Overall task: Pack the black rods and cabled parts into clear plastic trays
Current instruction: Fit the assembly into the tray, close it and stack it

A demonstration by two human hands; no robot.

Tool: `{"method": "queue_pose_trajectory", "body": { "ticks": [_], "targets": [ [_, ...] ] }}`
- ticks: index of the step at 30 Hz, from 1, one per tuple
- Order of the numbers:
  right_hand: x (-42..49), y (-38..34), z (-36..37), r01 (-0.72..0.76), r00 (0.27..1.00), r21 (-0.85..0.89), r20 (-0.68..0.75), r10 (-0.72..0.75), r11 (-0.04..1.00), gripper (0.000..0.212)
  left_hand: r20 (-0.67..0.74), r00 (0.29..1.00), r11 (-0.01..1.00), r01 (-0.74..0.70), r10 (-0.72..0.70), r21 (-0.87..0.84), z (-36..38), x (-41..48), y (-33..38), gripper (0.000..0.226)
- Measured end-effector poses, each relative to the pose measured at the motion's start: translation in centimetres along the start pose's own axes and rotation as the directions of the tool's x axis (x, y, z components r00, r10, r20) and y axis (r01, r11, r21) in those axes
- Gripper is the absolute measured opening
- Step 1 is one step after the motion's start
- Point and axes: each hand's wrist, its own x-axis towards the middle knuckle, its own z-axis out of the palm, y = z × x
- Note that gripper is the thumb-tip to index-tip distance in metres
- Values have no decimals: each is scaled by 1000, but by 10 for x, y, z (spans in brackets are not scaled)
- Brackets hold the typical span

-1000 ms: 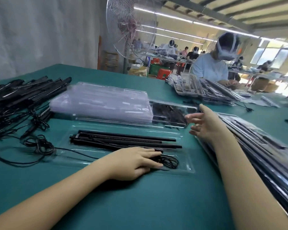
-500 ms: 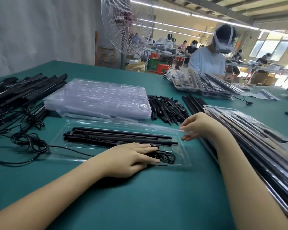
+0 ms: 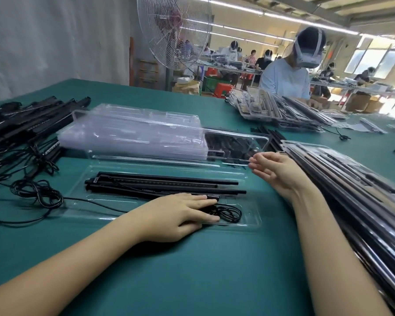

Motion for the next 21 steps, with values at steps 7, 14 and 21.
{"method": "queue_pose_trajectory", "body": {
  "ticks": [7,14,21],
  "targets": [
    [9,18,1,71,995,134,60,-79,988,22,2,1000,1000,5,-5,-1,-1,0,1,42],
    [13,23,-5,54,996,73,73,-59,996,29,2,1000,1000,2,-2,7,0,0,0,42],
    [4,-5,-9,-199,976,-166,50,210,966,84,9,1000,1000,3,-3,4,1,0,-1,41]
  ]
}}
